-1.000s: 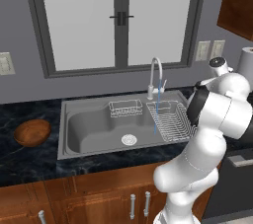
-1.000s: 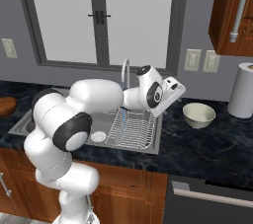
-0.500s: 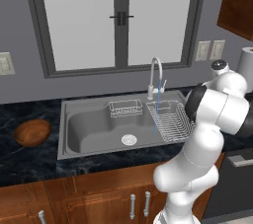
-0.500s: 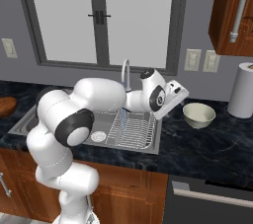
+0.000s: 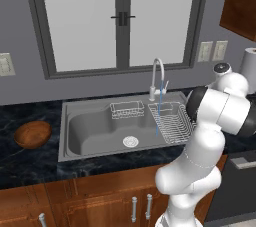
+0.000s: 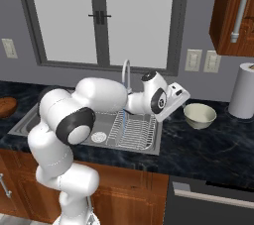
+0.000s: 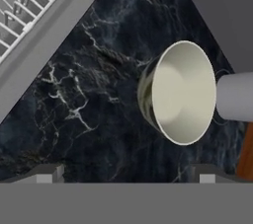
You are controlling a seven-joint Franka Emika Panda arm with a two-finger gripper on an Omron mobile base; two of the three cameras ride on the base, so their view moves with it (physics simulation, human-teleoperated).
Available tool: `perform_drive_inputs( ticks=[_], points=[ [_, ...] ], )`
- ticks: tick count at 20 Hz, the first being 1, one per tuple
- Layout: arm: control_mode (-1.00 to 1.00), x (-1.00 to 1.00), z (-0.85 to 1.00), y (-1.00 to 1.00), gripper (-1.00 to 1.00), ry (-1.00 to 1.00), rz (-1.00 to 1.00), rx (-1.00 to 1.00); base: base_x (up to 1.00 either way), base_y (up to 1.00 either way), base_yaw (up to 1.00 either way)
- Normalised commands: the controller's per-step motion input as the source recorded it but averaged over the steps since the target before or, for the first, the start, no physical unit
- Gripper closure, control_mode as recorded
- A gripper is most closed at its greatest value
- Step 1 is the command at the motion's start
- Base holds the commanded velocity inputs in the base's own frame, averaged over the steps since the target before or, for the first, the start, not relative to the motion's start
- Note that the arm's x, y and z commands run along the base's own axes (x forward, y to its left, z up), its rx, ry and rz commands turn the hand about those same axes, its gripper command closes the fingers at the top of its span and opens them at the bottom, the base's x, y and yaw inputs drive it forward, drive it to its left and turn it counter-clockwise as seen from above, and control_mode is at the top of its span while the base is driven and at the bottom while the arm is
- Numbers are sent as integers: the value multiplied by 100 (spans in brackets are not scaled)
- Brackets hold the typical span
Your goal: Rinse each bowl for a few seconds and place them down in the sink or on the counter.
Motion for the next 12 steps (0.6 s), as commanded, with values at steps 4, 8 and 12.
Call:
perform_drive_inputs(
  ticks=[4, 8, 12],
  points=[
    [-100, 2, -7, -1, -100, 2, 0, 0, 0, 0, 0],
    [-100, 11, -7, -2, -100, 2, 0, 0, 0, 0, 0],
    [-100, 26, -5, -5, -100, 2, 0, 0, 0, 0, 0]
  ],
)
